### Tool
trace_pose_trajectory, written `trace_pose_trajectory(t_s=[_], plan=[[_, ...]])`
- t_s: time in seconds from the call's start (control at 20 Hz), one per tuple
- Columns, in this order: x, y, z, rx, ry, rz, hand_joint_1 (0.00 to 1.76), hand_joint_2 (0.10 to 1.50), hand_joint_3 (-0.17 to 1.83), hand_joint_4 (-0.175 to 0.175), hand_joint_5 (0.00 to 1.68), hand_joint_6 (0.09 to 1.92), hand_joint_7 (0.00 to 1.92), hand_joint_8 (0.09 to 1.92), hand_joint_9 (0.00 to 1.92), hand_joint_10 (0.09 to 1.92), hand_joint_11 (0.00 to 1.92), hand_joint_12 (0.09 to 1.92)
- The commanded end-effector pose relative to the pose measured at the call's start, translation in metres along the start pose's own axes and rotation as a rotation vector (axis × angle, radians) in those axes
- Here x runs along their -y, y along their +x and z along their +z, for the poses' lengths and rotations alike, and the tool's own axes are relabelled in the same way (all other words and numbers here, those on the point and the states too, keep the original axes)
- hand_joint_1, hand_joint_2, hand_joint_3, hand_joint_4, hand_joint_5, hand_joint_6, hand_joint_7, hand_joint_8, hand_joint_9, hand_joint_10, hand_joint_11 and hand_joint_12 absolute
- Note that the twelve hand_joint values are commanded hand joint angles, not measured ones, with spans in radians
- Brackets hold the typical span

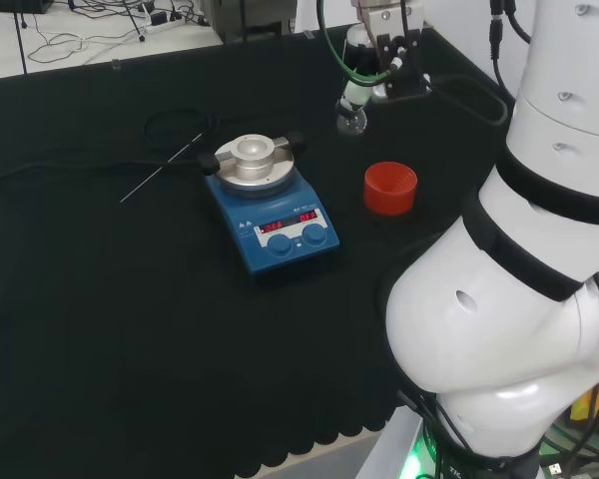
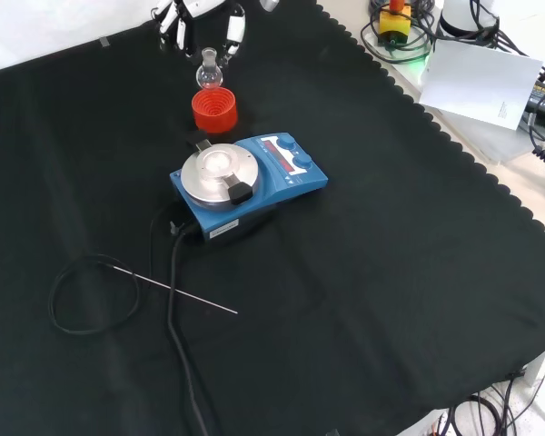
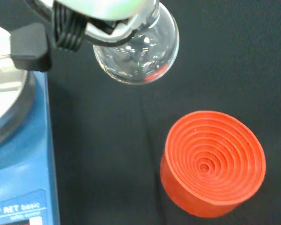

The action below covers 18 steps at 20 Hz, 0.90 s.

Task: Place the round-bottom flask on the heater.

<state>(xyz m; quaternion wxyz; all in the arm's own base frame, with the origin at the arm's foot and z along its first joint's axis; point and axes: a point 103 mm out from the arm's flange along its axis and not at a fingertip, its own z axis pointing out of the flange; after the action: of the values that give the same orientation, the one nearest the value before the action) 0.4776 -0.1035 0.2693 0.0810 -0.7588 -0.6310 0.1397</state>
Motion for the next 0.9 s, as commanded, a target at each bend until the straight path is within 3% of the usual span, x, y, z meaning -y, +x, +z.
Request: trace_pose_trajectory(t_s=[0.05,0.55,0.9], plan=[[-0.003,0.033,-0.024,0.016,-0.021,-0.067,1.09,0.7,0.69,0.175,1.15,0.9,0.45,0.72,0.68,0.62,0.31,1.35],[-0.021,0.09,-0.028,0.059,-0.008,-0.171,1.09,0.69,0.69,0.175,1.15,0.9,0.46,0.72,0.71,0.61,0.38,1.33],[-0.034,0.123,-0.023,0.085,0.016,-0.198,1.09,0.69,0.69,0.175,1.15,0.9,0.46,0.72,0.72,0.61,0.4,1.33]])
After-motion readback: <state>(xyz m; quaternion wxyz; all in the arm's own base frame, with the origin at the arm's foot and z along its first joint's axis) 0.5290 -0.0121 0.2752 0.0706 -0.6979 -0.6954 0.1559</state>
